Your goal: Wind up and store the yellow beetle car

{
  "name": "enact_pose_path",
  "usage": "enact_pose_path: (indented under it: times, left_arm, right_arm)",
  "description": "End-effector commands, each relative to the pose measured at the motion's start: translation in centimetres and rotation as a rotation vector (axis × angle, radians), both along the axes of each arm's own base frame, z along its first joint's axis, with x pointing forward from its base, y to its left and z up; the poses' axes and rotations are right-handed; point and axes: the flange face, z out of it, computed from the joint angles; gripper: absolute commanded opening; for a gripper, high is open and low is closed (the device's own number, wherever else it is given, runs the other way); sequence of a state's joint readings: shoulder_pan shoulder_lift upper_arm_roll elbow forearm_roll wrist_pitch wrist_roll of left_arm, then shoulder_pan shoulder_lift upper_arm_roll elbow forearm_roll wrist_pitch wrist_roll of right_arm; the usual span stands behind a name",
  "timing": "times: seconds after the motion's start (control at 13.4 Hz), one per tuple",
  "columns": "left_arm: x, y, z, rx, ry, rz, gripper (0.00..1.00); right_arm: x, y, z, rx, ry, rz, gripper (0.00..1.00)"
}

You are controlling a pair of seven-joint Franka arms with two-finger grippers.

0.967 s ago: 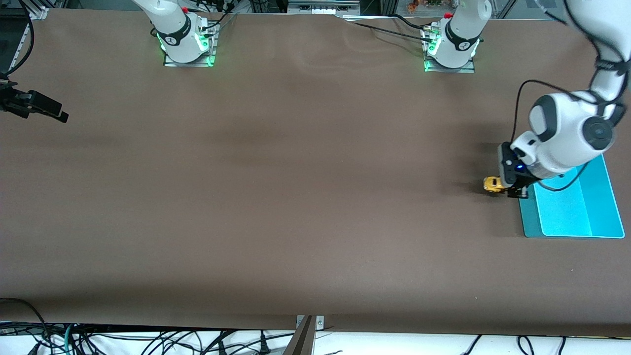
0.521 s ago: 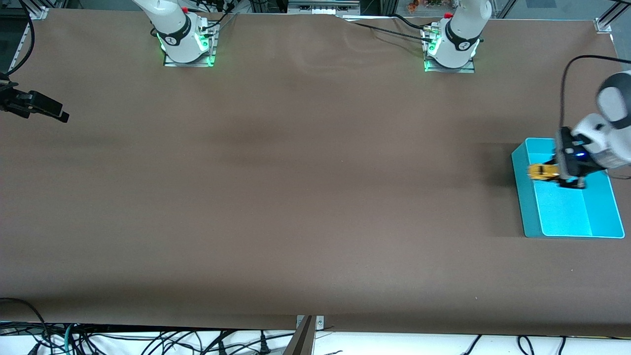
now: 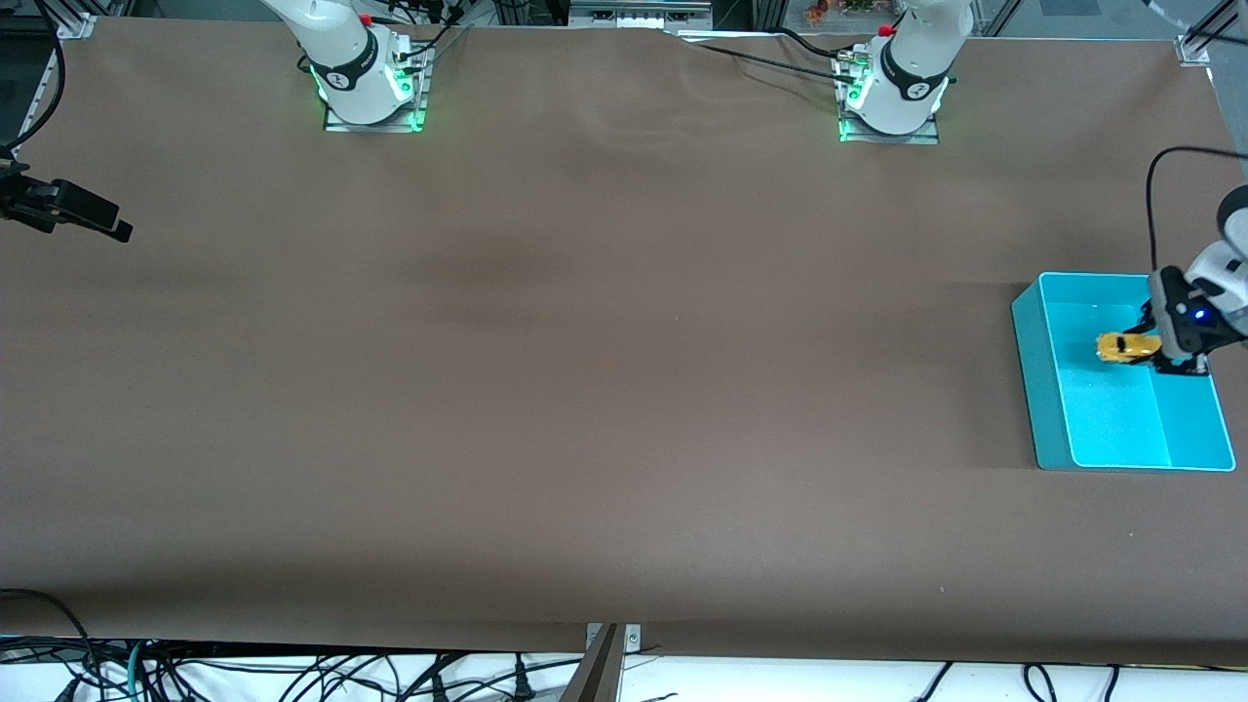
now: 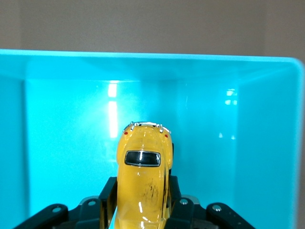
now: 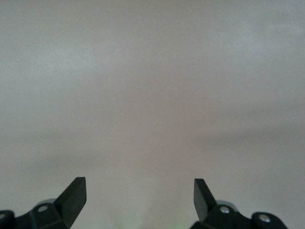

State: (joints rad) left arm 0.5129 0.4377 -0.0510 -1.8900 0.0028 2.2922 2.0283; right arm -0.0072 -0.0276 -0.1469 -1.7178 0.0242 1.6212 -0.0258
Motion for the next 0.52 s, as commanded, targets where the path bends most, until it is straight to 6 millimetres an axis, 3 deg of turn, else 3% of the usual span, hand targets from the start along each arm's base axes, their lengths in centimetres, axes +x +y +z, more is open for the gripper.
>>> enact_pose_path:
  times: [0.0,0.22,0.3,0.45]
  left_arm:
    - [2.9,-1.7,-1.2,-0.007,-0.031,-0.036,0.25]
    - [3.2,-1.8,-4.9,-0.005,-0.042,-0.036,0.29]
    - [3.1,-1.8,-5.5,-0.009,-0.037,-0.033,0.36]
    - [3.3,-2.1,-5.6,-0.030,-0.045,-0.011,0.65]
  right_arm:
    - [0.0,0.0,0.5,0.017,0.002,0.000,1.00]
    - [0.3,-0.1,0.5,0.012,-0.010,-0.001,1.00]
    - [0.3,0.0,0.6,0.010,-0.014,0.001,1.00]
    - [0.3,-0.1,0.5,0.014,-0.009,-0.001,1.00]
